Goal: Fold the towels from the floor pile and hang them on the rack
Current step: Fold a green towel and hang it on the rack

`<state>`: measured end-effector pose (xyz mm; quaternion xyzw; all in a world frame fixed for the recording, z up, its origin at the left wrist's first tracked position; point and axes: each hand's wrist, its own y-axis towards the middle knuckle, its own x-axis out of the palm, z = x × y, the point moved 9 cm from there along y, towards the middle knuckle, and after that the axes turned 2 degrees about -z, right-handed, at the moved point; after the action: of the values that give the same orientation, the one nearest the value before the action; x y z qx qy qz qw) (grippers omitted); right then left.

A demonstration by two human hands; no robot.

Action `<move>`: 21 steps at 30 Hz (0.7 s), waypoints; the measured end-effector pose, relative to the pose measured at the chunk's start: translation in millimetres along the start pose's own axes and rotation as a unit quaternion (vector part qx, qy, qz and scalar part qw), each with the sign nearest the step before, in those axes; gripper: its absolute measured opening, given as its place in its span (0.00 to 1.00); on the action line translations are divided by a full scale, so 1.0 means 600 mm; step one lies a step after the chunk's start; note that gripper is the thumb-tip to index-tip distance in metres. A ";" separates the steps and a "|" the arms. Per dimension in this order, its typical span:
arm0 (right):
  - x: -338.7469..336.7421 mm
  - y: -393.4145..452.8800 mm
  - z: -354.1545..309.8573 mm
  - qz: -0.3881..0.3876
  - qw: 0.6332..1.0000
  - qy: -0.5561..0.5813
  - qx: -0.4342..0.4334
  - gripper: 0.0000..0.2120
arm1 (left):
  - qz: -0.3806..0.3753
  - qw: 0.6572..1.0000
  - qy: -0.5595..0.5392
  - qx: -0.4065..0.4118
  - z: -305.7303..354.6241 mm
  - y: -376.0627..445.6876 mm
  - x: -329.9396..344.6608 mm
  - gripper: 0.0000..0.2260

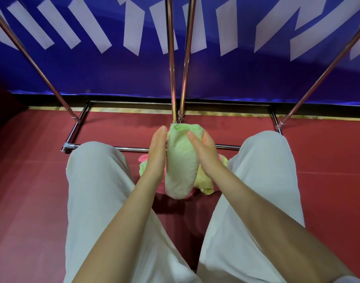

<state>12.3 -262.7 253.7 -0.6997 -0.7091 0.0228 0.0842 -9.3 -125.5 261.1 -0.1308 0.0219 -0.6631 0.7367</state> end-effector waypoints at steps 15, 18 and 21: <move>0.018 0.002 0.000 -0.045 0.998 0.031 0.025 0.08 | -0.001 0.998 0.014 0.069 0.020 -0.001 0.000 0.08; 0.028 -0.006 0.013 -0.070 0.996 0.042 0.042 0.10 | 0.009 0.997 -0.017 0.069 0.028 -0.001 -0.007 0.09; 0.045 -0.013 0.033 -0.098 0.994 0.014 0.055 0.12 | 0.043 0.996 -0.052 0.058 0.036 0.000 -0.024 0.07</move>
<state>1.6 -234.4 237.6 -0.6211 -0.7708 0.0437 0.1348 -6.5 -107.9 279.8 -0.1211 -0.0497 -0.6232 0.7710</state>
